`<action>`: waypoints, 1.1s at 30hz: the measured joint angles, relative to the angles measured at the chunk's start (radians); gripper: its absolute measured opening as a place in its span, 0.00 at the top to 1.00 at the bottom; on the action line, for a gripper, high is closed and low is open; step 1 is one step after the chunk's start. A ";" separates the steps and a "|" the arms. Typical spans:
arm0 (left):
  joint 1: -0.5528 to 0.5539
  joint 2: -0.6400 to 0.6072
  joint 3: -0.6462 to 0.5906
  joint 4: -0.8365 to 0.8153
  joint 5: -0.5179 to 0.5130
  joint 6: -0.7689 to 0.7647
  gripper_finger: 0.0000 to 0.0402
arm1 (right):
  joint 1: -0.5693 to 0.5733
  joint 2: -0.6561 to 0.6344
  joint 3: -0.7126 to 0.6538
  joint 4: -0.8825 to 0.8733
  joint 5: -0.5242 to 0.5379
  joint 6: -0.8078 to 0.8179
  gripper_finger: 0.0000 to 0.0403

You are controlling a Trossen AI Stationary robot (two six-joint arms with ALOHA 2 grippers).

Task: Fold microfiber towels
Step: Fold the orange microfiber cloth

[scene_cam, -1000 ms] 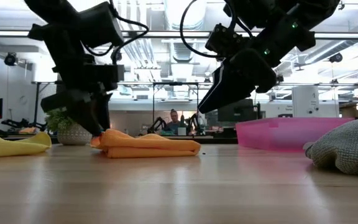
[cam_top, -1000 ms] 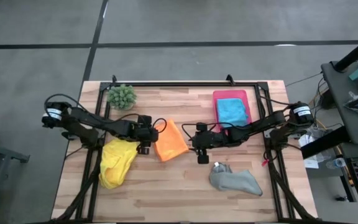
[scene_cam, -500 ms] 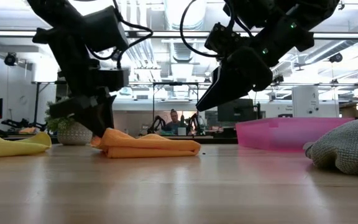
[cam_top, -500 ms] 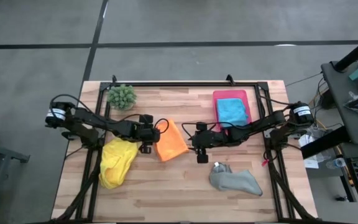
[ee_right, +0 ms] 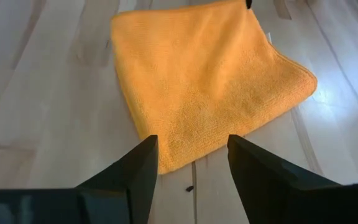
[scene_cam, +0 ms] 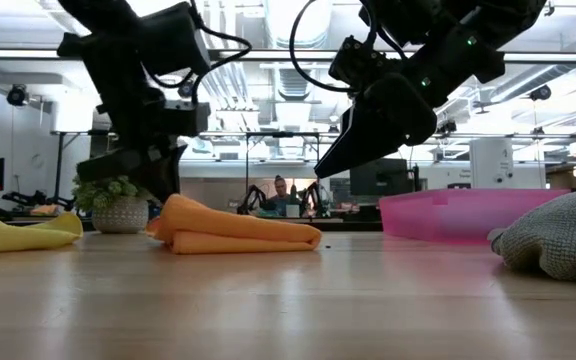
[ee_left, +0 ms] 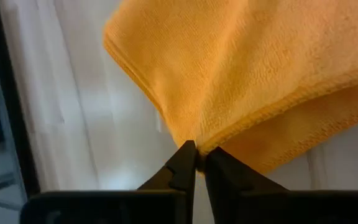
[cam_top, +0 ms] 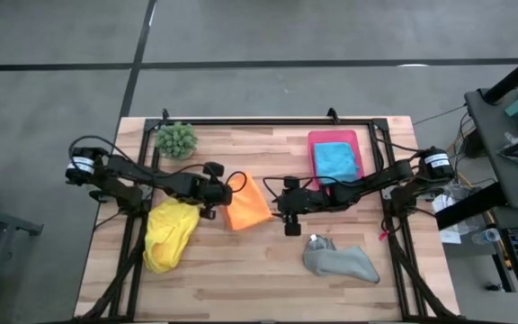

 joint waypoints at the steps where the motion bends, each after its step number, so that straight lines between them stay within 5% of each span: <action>1: 0.000 0.000 0.006 -0.004 -0.001 0.016 0.95 | 0.000 0.000 0.000 0.000 0.000 0.003 0.54; 19: -0.054 -0.001 0.008 -0.139 0.061 0.075 0.94 | 0.000 0.001 -0.001 0.000 0.000 0.021 0.54; 33: -0.057 -0.002 -0.001 -0.145 0.034 -0.188 0.91 | 0.000 0.001 -0.001 0.016 -0.001 0.021 0.54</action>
